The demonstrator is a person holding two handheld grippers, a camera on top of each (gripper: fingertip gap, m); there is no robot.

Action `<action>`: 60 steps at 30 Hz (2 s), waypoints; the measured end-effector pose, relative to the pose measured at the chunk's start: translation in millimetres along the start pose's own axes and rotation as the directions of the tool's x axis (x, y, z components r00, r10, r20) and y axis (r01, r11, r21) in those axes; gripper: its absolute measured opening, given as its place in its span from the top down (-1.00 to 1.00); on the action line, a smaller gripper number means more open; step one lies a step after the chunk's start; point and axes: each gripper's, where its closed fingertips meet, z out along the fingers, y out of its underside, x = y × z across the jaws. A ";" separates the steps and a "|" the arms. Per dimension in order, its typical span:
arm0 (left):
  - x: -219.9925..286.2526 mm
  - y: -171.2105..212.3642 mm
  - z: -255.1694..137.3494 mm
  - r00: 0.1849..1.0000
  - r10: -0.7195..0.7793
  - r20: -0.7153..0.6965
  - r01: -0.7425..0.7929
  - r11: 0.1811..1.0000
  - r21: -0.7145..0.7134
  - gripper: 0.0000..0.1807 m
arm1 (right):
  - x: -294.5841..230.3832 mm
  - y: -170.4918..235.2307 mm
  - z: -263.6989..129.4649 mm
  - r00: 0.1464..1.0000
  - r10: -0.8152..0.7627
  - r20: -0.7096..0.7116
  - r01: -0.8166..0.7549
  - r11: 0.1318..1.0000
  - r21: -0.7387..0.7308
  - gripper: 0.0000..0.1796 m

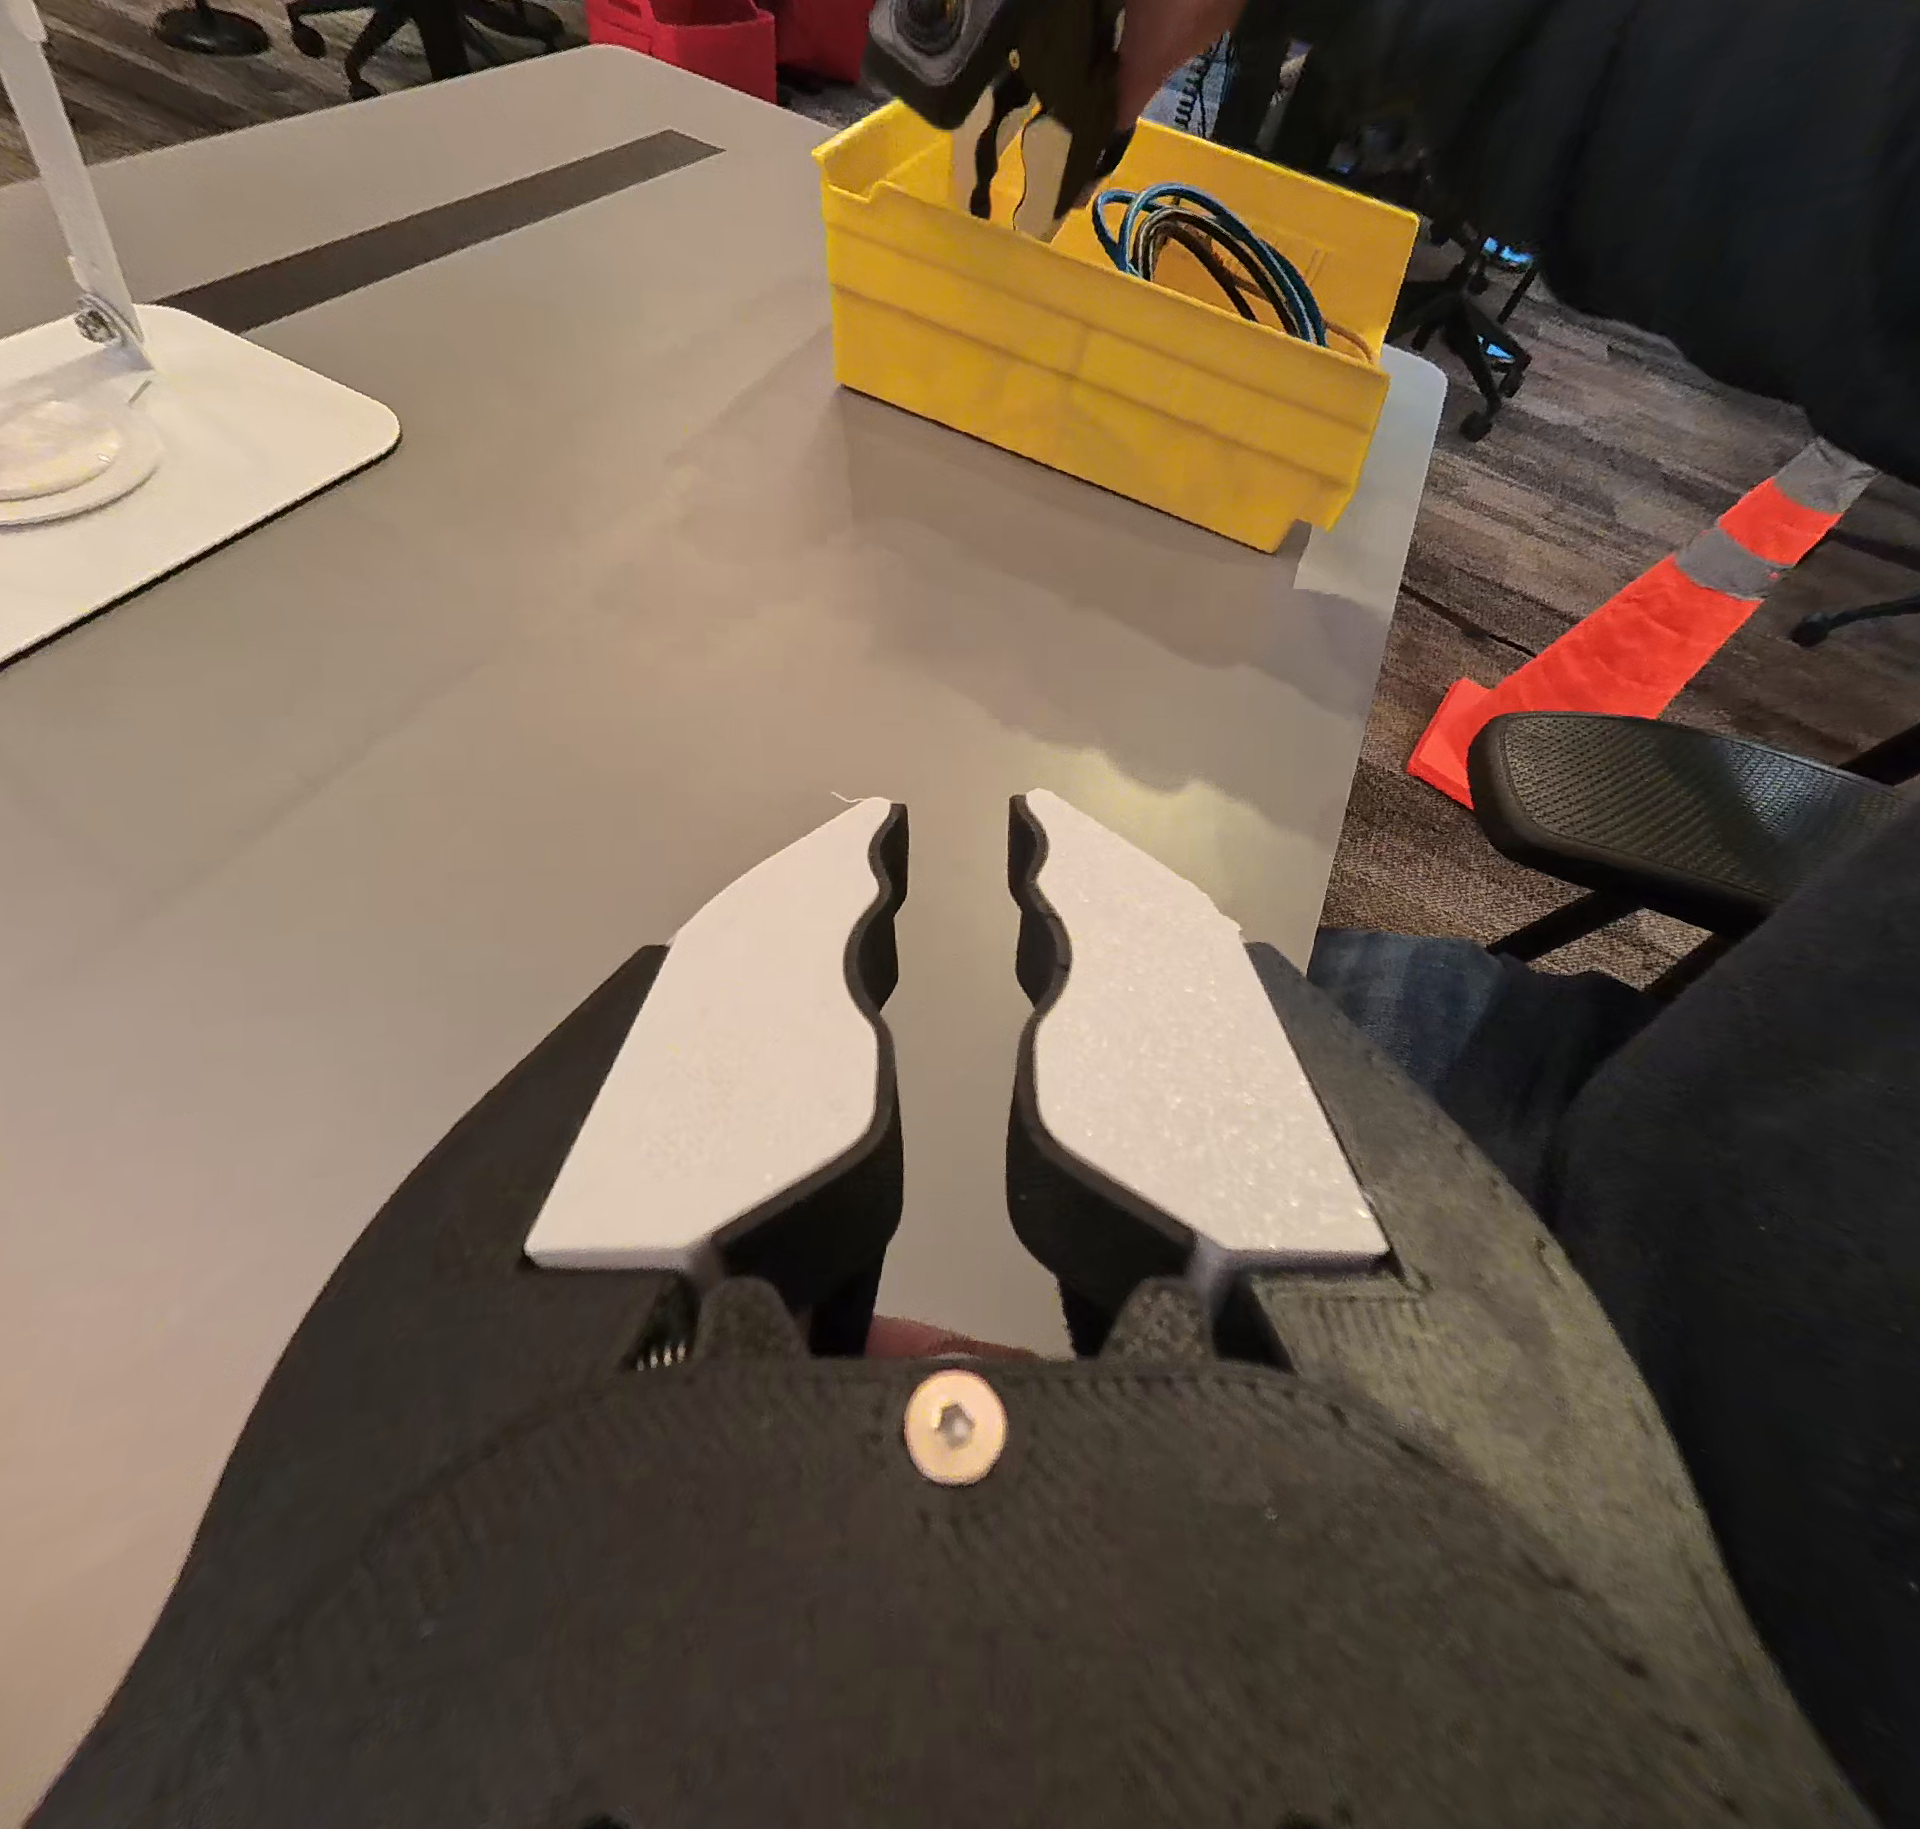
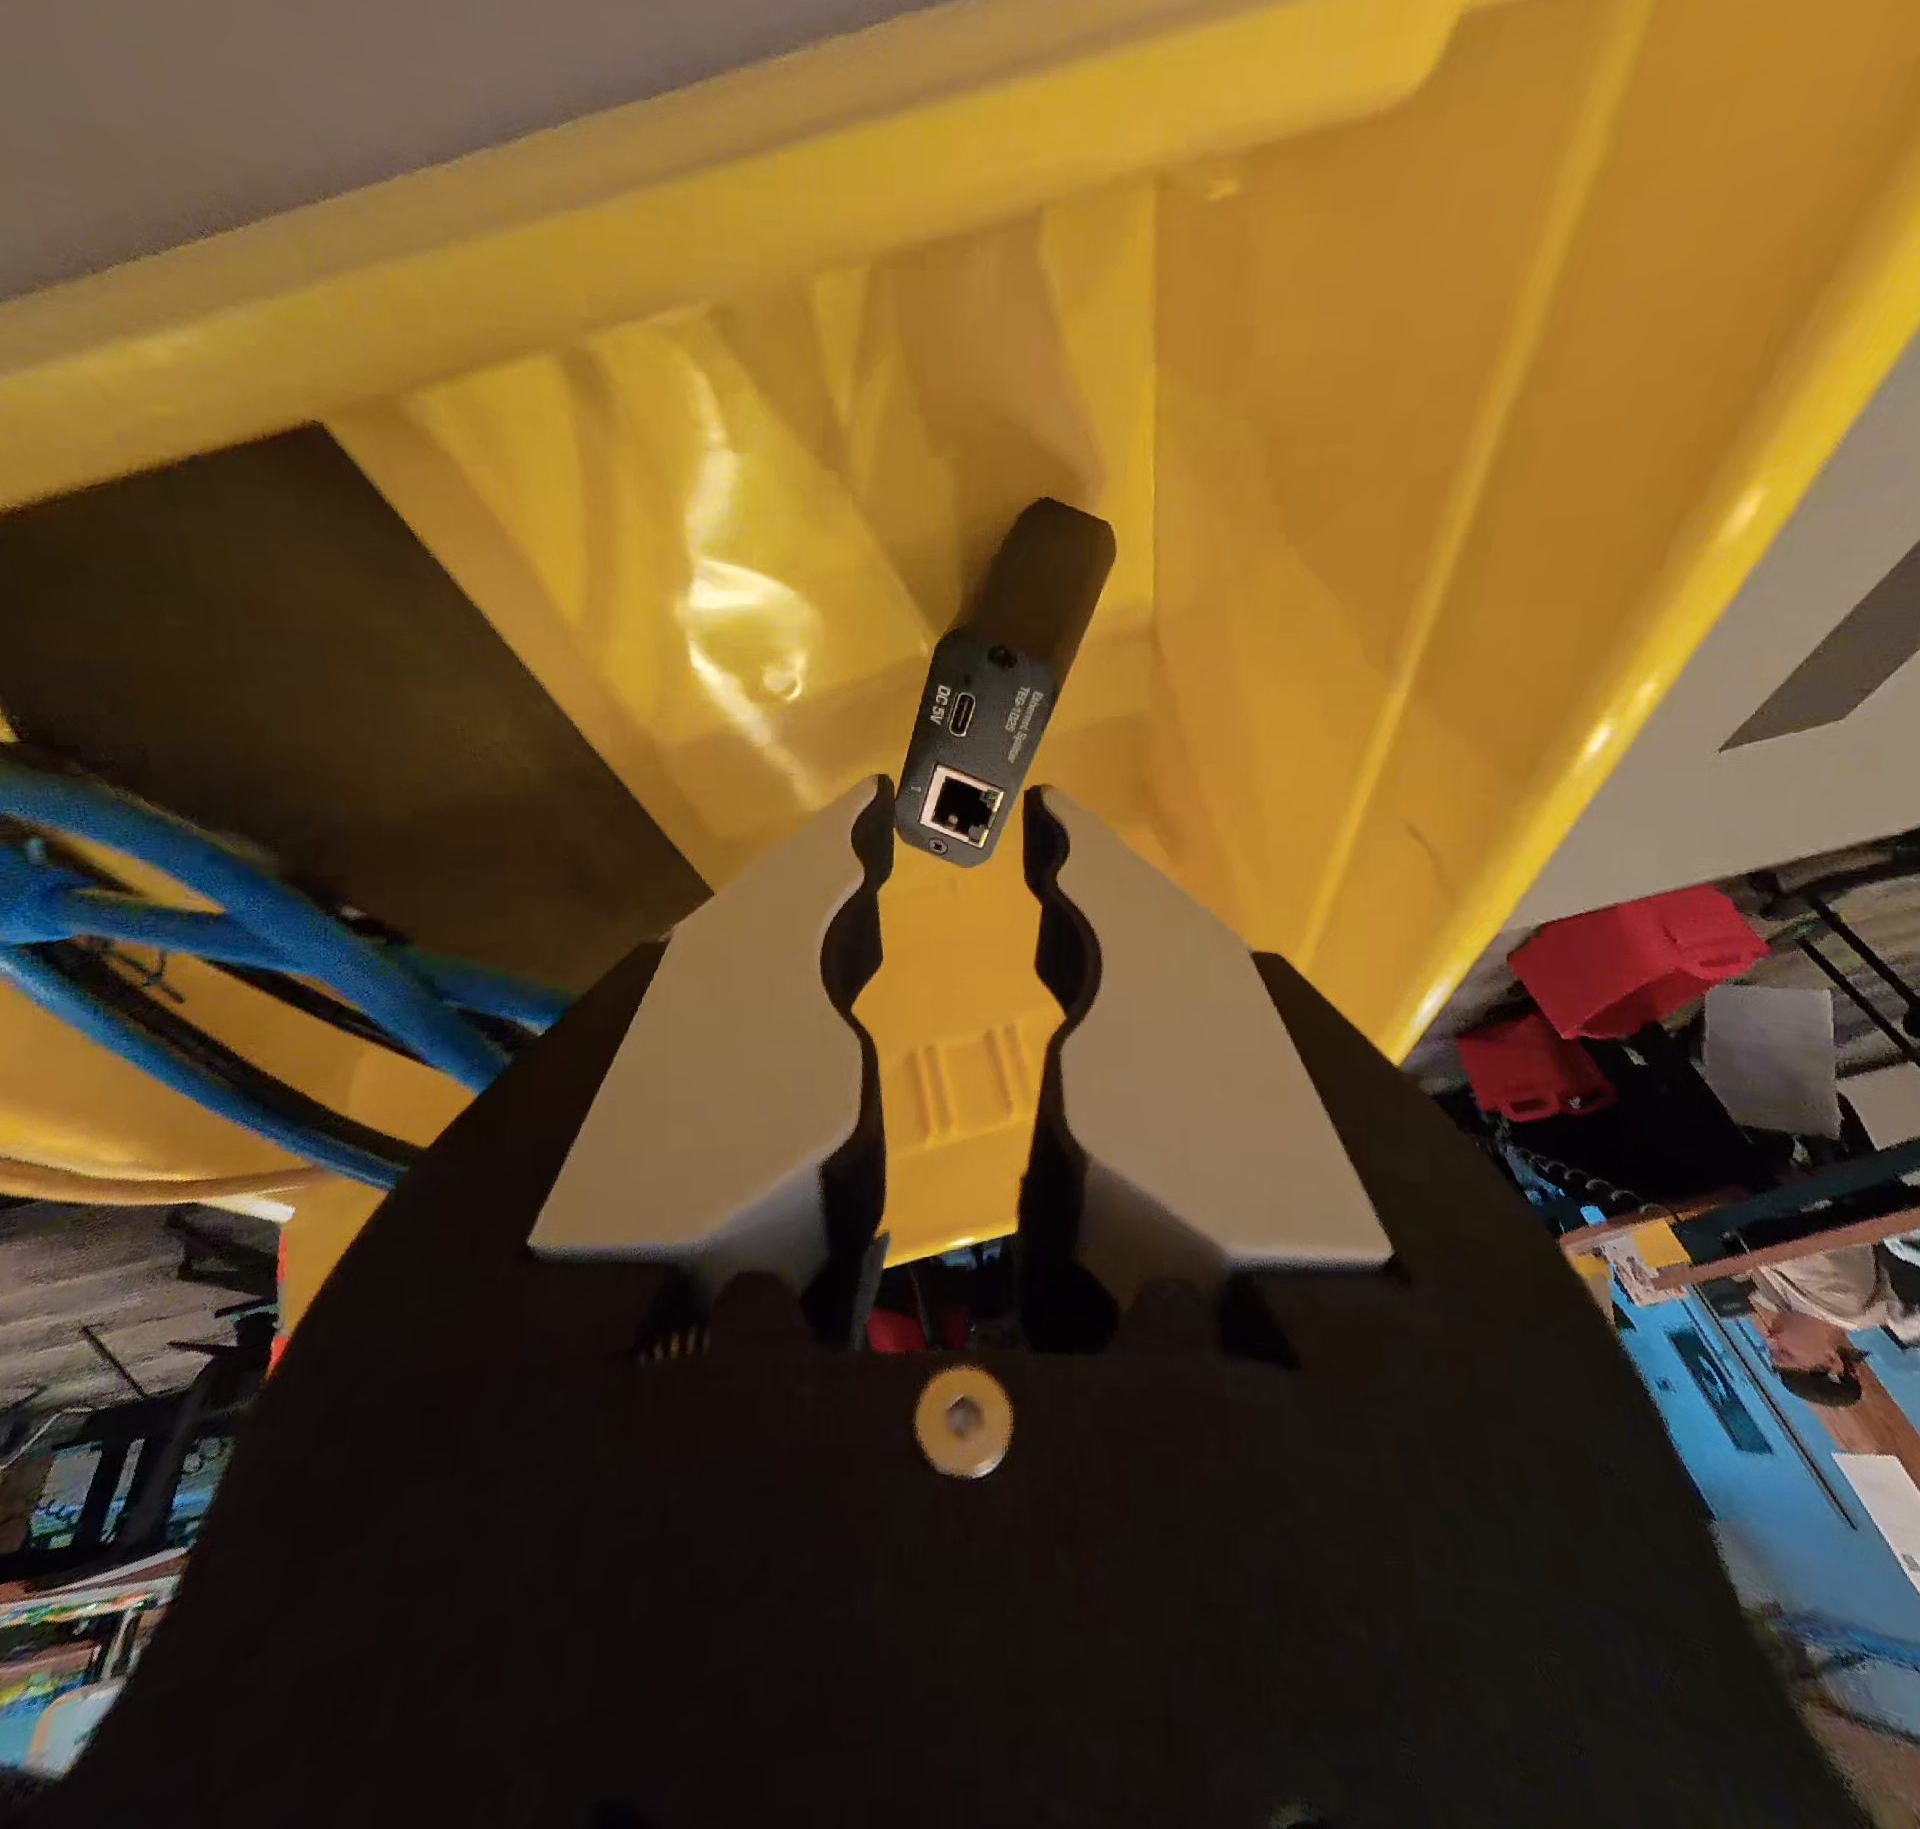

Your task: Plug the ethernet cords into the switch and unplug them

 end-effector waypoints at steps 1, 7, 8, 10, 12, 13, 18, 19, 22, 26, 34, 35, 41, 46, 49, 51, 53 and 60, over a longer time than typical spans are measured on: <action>0.1 -0.3 0.4 1.000 0.002 0.000 -0.002 1.000 0.001 0.80 | -2.2 -1.9 -2.2 1.000 -0.004 0.010 0.004 1.000 0.015 0.79; 3.2 -1.8 0.1 1.000 0.011 0.002 -0.011 1.000 0.000 0.79 | -11.8 1.8 1.8 0.998 -0.047 0.042 0.048 0.999 -0.011 0.87; 3.5 -2.5 0.0 1.000 0.012 0.002 -0.012 1.000 0.000 0.79 | -10.0 2.7 1.0 0.999 -0.045 0.028 0.045 0.999 -0.011 0.87; 2.9 -2.8 -0.3 1.000 0.015 0.005 -0.015 1.000 0.001 0.79 | -5.5 0.7 -8.3 1.000 -0.025 -0.009 0.025 0.999 0.036 0.89; 1.1 -4.4 -1.7 1.000 0.022 0.018 -0.022 1.000 0.002 0.75 | 4.1 1.6 -27.0 0.996 0.047 -0.072 -0.039 0.993 0.108 0.86; -1.0 -6.6 -3.4 0.999 0.030 0.034 -0.031 1.000 0.001 0.70 | 8.1 4.9 -38.5 0.991 0.091 -0.101 -0.075 0.986 0.149 0.84; -17.4 -30.6 -36.7 0.974 0.148 0.169 -0.150 0.989 -0.001 0.55 | 9.4 46.0 -90.6 0.912 0.385 -0.144 -0.306 0.871 0.385 0.67; -24.0 -36.5 -49.6 0.962 0.169 0.215 -0.173 0.985 -0.001 0.54 | 6.1 57.5 -95.4 0.887 0.443 -0.133 -0.352 0.833 0.426 0.60; -48.1 -49.4 -101.1 0.915 0.174 0.363 -0.194 0.981 0.018 0.51 | -1.1 92.0 -102.2 0.791 0.590 -0.161 -0.433 0.726 0.535 0.47; -88.9 -43.4 -176.0 0.832 0.061 0.552 -0.125 0.989 0.079 0.37 | -31.6 117.6 -93.7 0.693 0.719 -0.055 -0.525 0.555 0.646 0.34; -152.4 44.5 -302.6 0.533 0.048 0.845 -0.005 0.999 -0.054 0.21 | -85.0 148.5 -39.9 0.518 0.846 0.123 -0.653 0.298 0.696 0.34; -154.3 49.4 -311.6 0.521 0.018 0.854 0.008 1.000 -0.026 0.21 | -88.6 150.7 -37.8 0.500 0.856 0.130 -0.652 0.273 0.707 0.34; -176.4 99.5 -369.6 0.362 -0.010 0.932 0.121 0.992 -0.036 0.14 | -98.8 144.4 -21.3 0.465 0.855 0.231 -0.672 0.171 0.720 0.37; -196.5 154.7 -371.7 0.421 -0.174 0.890 0.289 0.956 0.050 0.07 | -97.4 120.5 -15.9 0.489 0.813 0.316 -0.662 0.110 0.741 0.46; -200.7 157.8 -366.4 0.448 -0.221 0.867 0.299 0.950 0.088 0.08 | -94.3 116.1 -11.1 0.471 0.826 0.308 -0.663 0.101 0.741 0.40; -197.3 137.8 -370.8 0.427 -0.174 0.887 0.220 0.972 0.085 0.10 | -91.3 124.6 -12.9 0.441 0.865 0.239 -0.646 0.122 0.753 0.38; -188.9 115.4 -364.8 0.440 -0.160 0.884 0.171 0.981 0.092 0.09 | -89.4 130.2 -23.0 0.422 0.885 0.196 -0.617 0.122 0.777 0.37; -196.9 111.8 -367.1 0.340 0.005 0.941 0.182 0.981 -0.071 0.05 | -86.5 122.8 -11.6 0.445 0.850 0.282 -0.655 0.094 0.750 0.39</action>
